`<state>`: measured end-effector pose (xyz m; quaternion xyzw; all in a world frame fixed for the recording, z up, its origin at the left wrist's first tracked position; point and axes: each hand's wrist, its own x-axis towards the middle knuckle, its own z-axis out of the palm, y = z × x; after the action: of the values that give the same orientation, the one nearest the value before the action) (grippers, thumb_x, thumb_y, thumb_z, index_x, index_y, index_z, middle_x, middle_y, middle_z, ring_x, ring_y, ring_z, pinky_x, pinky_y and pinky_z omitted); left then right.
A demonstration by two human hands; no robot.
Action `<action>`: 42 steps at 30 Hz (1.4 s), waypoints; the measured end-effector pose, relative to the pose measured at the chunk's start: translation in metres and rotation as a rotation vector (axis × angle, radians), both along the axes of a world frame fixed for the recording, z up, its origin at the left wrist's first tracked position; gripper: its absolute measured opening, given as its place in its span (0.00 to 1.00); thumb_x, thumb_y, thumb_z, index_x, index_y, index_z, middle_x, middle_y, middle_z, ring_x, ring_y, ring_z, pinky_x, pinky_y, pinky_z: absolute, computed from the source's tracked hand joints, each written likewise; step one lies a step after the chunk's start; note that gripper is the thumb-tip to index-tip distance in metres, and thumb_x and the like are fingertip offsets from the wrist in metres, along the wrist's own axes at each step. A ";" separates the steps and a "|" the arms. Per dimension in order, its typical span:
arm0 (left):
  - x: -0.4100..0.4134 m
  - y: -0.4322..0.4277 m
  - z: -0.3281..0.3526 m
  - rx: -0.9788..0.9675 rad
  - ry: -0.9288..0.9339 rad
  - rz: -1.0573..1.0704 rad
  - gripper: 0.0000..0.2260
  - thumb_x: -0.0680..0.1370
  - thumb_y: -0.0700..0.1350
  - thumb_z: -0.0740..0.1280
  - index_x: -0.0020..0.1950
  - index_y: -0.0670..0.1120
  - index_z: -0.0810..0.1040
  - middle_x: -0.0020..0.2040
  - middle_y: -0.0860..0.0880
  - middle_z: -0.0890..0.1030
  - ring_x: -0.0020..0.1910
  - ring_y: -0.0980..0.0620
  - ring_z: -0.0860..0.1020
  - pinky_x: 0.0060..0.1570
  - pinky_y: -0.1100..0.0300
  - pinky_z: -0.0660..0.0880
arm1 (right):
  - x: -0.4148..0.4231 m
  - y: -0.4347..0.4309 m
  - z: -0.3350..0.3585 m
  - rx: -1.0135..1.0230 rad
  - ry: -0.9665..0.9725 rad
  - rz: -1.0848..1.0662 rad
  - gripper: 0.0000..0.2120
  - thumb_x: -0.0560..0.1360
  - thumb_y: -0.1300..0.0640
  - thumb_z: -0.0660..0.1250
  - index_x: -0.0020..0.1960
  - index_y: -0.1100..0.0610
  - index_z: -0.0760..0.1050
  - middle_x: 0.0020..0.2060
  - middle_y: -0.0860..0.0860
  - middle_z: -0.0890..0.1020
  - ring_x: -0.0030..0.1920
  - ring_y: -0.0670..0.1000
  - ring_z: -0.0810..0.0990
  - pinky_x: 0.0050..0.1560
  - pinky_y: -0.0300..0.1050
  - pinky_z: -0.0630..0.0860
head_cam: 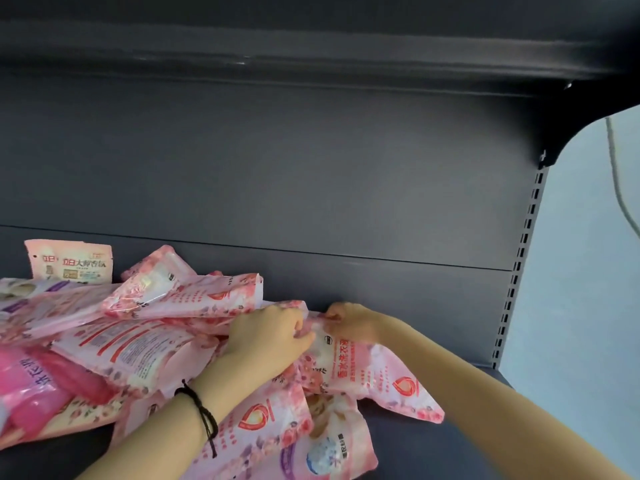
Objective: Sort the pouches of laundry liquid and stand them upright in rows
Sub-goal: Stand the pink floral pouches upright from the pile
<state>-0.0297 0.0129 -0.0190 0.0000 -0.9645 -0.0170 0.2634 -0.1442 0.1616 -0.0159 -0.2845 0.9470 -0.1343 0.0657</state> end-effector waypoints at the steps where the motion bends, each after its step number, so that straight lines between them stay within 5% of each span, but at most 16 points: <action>1: 0.000 0.001 0.001 0.017 -0.019 0.014 0.16 0.78 0.61 0.57 0.45 0.51 0.76 0.44 0.53 0.80 0.40 0.55 0.78 0.34 0.62 0.67 | -0.002 0.005 0.000 -0.065 -0.018 0.008 0.13 0.80 0.53 0.57 0.58 0.58 0.75 0.49 0.52 0.77 0.49 0.53 0.77 0.49 0.46 0.74; 5: 0.000 0.006 0.008 0.097 -0.026 0.000 0.13 0.77 0.62 0.58 0.51 0.55 0.75 0.44 0.57 0.78 0.38 0.57 0.76 0.31 0.63 0.65 | 0.003 0.032 0.016 -0.499 -0.056 -0.005 0.06 0.79 0.61 0.62 0.46 0.62 0.75 0.34 0.50 0.71 0.35 0.46 0.69 0.32 0.33 0.64; 8: -0.001 0.016 0.015 0.293 -0.019 -0.066 0.16 0.76 0.63 0.60 0.60 0.58 0.72 0.53 0.58 0.77 0.46 0.58 0.77 0.38 0.60 0.71 | 0.014 0.065 0.031 -0.696 -0.025 0.001 0.08 0.79 0.62 0.63 0.41 0.64 0.72 0.31 0.51 0.69 0.32 0.46 0.66 0.31 0.34 0.63; 11: -0.010 0.037 0.023 0.767 0.052 -0.234 0.26 0.73 0.55 0.70 0.70 0.56 0.66 0.65 0.54 0.71 0.61 0.53 0.71 0.59 0.52 0.72 | 0.024 0.099 0.041 -0.941 -0.038 -0.044 0.08 0.79 0.62 0.63 0.47 0.68 0.75 0.37 0.56 0.78 0.37 0.53 0.76 0.41 0.46 0.73; 14: -0.016 0.071 0.029 1.301 0.075 -0.338 0.33 0.71 0.50 0.75 0.71 0.56 0.63 0.65 0.54 0.67 0.64 0.54 0.67 0.56 0.58 0.66 | 0.034 0.130 0.040 -1.228 -0.113 -0.104 0.06 0.79 0.61 0.62 0.46 0.61 0.75 0.38 0.54 0.82 0.37 0.52 0.82 0.38 0.46 0.80; 16: -0.019 0.097 0.024 1.465 0.015 -0.399 0.30 0.70 0.50 0.76 0.68 0.54 0.67 0.63 0.55 0.71 0.62 0.55 0.71 0.51 0.63 0.68 | 0.040 0.147 0.031 -1.351 -0.110 -0.161 0.06 0.80 0.60 0.62 0.45 0.59 0.75 0.36 0.51 0.83 0.35 0.49 0.82 0.33 0.42 0.79; 20: -0.018 0.139 -0.007 1.446 -0.085 -0.469 0.08 0.75 0.47 0.71 0.53 0.52 0.76 0.54 0.53 0.82 0.50 0.61 0.80 0.44 0.69 0.75 | 0.050 0.174 0.011 -1.441 -0.078 -0.257 0.05 0.80 0.56 0.62 0.48 0.57 0.74 0.35 0.46 0.83 0.36 0.45 0.83 0.32 0.40 0.79; 24: -0.006 0.159 -0.032 1.302 -0.181 -0.476 0.09 0.77 0.54 0.67 0.54 0.52 0.77 0.52 0.55 0.82 0.53 0.57 0.80 0.57 0.54 0.77 | 0.063 0.194 -0.015 -1.420 -0.103 -0.334 0.06 0.79 0.55 0.62 0.51 0.56 0.75 0.41 0.50 0.83 0.40 0.48 0.81 0.39 0.43 0.77; 28: -0.004 0.168 -0.036 1.273 -0.107 -0.484 0.04 0.80 0.48 0.64 0.52 0.51 0.76 0.51 0.54 0.83 0.53 0.56 0.81 0.56 0.49 0.78 | 0.078 0.205 -0.041 -1.470 -0.230 -0.343 0.10 0.82 0.60 0.56 0.47 0.59 0.75 0.41 0.53 0.83 0.39 0.52 0.80 0.41 0.47 0.75; 32: -0.028 0.185 -0.029 1.290 -0.036 -0.374 0.08 0.82 0.44 0.59 0.52 0.45 0.76 0.51 0.46 0.82 0.53 0.46 0.80 0.54 0.41 0.77 | 0.064 0.203 -0.033 -1.539 -0.148 -0.432 0.13 0.82 0.63 0.55 0.43 0.57 0.75 0.38 0.52 0.79 0.36 0.50 0.74 0.33 0.42 0.72; 42: -0.099 0.214 -0.030 1.177 0.106 -0.293 0.10 0.83 0.42 0.55 0.46 0.48 0.74 0.38 0.55 0.78 0.36 0.57 0.74 0.33 0.63 0.68 | 0.005 0.210 -0.035 -1.518 -0.064 -0.573 0.12 0.81 0.63 0.56 0.45 0.57 0.77 0.42 0.55 0.80 0.38 0.51 0.76 0.41 0.51 0.77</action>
<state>-0.1285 0.2266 -0.0491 0.0121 -0.7690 -0.5832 0.2617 -0.1390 0.3719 -0.0509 0.0062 0.6315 -0.7597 -0.1551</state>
